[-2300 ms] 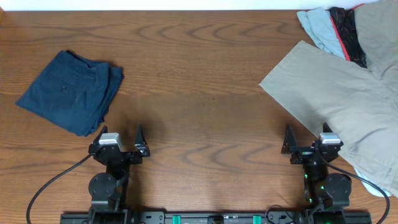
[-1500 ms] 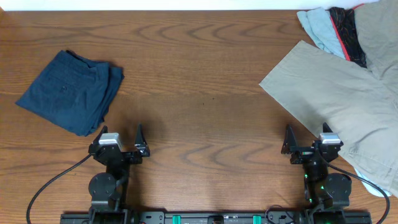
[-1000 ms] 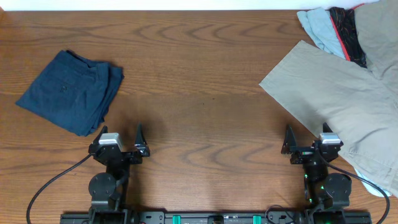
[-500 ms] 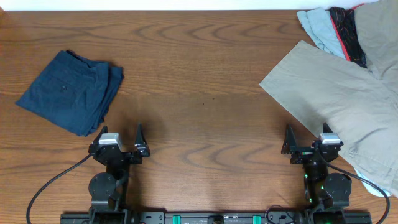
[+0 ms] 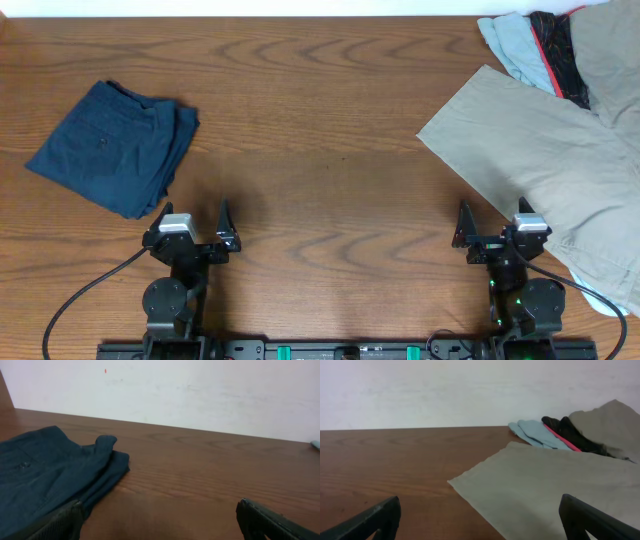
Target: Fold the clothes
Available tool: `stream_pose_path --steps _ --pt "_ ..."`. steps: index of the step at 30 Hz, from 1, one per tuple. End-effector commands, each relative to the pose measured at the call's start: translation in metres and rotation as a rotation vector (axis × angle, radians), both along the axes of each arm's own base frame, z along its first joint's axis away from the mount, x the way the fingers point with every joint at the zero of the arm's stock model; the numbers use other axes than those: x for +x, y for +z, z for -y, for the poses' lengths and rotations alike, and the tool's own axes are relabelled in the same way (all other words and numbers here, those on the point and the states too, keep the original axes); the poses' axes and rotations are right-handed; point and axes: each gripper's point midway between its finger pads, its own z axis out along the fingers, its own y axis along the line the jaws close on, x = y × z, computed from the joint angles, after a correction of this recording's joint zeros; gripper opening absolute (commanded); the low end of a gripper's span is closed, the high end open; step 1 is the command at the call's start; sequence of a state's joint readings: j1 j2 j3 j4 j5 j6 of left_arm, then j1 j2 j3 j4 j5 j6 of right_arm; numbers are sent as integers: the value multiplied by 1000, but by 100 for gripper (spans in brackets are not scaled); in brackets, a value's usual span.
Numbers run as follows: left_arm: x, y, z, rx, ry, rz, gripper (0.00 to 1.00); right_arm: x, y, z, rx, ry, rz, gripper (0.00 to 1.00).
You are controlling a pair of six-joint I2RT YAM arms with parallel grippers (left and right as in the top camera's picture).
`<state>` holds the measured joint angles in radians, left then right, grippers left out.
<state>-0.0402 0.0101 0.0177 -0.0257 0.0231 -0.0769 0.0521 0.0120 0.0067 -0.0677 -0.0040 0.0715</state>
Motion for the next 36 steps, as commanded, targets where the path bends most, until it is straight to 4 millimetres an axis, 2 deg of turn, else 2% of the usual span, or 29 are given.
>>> stream_pose_path --steps 1,3,6,15,18,23,26,29,36 --pt "-1 -16 -2 17 9 -52 98 0 3 -5 42 21 12 99" --pt "-1 -16 -2 -10 13 -53 98 -1 7 -11 119 55 19 99" --pt "-1 -15 -4 -77 33 -48 98 -3 13 -14 139 74 18 99" --pt "2 -17 -7 -88 54 -130 98 -3 36 15 -25 -86 -66 99" --pt "7 -14 -6 -84 57 -186 98 4 36 19 -77 -104 -147 99" --pt "23 -7 -6 -49 54 -293 98 28 30 17 -92 -100 -293 99" --pt "36 -4 -5 -38 54 -369 98 45 21 16 -103 -96 -385 99" --pt "49 -7 -5 -10 49 -480 98 63 4 13 -113 -81 -507 99" --pt "75 -20 -3 15 44 -707 98 83 -62 5 -132 -26 -914 99"
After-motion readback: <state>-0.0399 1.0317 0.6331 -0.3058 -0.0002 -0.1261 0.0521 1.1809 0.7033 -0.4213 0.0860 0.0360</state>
